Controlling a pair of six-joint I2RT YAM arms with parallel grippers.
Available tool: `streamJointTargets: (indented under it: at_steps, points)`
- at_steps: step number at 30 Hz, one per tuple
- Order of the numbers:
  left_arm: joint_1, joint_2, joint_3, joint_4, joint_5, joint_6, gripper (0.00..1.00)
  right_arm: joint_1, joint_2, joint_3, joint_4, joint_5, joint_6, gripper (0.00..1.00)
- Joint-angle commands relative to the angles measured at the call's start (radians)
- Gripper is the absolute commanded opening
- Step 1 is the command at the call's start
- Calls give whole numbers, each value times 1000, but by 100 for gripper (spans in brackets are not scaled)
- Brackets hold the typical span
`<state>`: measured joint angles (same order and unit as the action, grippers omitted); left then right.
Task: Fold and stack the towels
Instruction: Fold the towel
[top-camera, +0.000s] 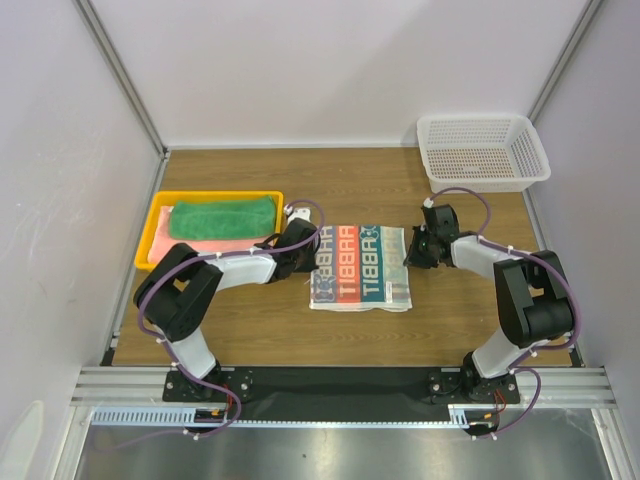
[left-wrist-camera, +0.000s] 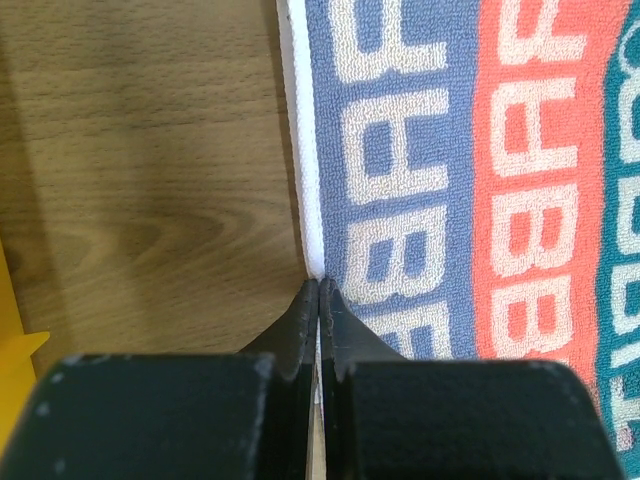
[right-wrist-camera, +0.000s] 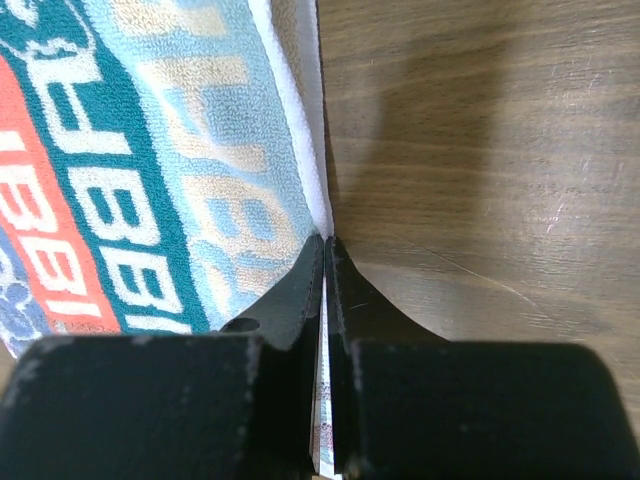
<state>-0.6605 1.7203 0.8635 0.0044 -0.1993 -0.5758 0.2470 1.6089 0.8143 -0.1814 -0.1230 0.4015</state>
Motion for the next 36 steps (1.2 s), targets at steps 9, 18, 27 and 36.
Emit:
streamJointTargets:
  at_steps: [9, 18, 27, 36]
  points:
    - [13, -155, 17, -30, -6, 70, 0, -12, -138, 85, -101, -53, 0, 0]
    - [13, -356, 42, -75, -12, 102, 0, -15, -355, 172, -168, -67, 10, 0]
    - [13, -542, 97, -115, -29, 198, 0, -15, -492, 203, -201, -64, -1, 0]
    - [25, -412, 180, -98, -42, 225, 0, -23, -416, 198, -139, -58, -10, 0]
